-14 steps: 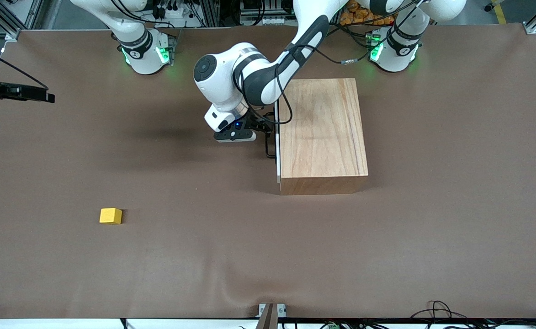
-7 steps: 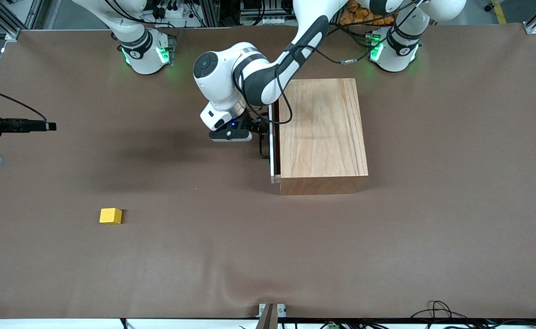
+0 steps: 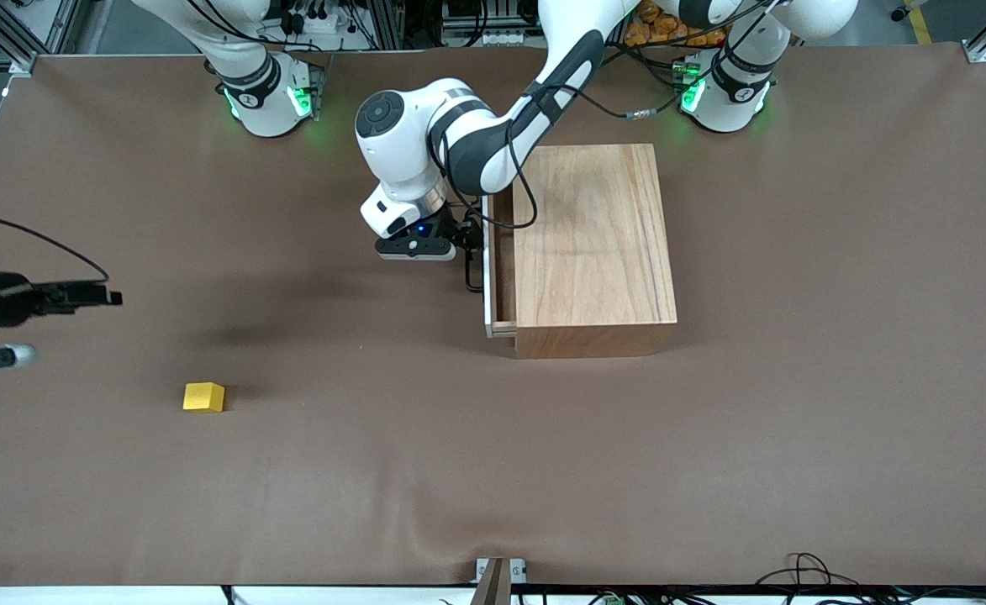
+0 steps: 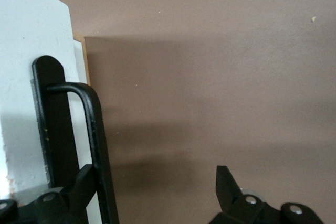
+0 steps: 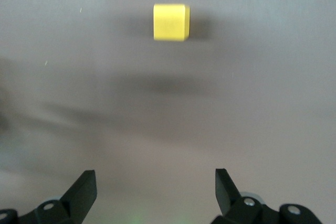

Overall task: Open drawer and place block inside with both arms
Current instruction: 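Pull the drawer open with the left gripper while the right gripper reaches the cube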

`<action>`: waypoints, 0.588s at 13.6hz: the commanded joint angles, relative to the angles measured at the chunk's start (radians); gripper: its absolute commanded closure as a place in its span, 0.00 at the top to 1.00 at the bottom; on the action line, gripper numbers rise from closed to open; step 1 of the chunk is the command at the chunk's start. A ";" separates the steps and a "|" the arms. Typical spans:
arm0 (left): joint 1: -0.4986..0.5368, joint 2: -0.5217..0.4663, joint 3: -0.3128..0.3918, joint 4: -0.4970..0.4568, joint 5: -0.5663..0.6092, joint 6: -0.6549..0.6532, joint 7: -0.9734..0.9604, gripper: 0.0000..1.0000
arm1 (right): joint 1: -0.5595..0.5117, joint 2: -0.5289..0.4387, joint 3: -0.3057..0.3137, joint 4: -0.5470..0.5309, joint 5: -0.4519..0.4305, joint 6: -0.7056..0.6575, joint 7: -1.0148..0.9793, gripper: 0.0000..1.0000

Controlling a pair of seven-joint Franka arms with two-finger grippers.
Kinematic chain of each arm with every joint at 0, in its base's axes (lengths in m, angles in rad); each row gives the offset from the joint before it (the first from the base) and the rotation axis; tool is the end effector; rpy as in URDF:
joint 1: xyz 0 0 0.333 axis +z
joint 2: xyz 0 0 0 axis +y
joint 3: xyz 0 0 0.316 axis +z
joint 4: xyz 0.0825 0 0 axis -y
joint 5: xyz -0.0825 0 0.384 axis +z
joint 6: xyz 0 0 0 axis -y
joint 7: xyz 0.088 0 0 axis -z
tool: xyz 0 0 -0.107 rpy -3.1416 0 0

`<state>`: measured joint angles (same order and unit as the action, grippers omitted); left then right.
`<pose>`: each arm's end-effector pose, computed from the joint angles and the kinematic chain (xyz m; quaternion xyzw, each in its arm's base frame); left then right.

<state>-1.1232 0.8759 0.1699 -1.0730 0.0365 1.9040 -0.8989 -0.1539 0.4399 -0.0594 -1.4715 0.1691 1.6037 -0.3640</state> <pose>0.4108 -0.6469 0.3022 -0.9945 0.0623 -0.0560 0.0631 0.6406 -0.1152 0.4060 -0.9840 -0.0595 0.1261 0.1106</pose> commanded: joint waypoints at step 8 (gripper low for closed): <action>-0.003 0.018 -0.041 0.027 -0.023 0.087 0.017 1.00 | 0.094 0.164 -0.005 0.034 -0.014 0.232 0.197 1.00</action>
<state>-1.1239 0.8848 0.1406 -1.0719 0.0364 1.9785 -0.8989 -0.0667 0.5921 -0.0594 -1.4671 0.1635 1.8457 -0.2128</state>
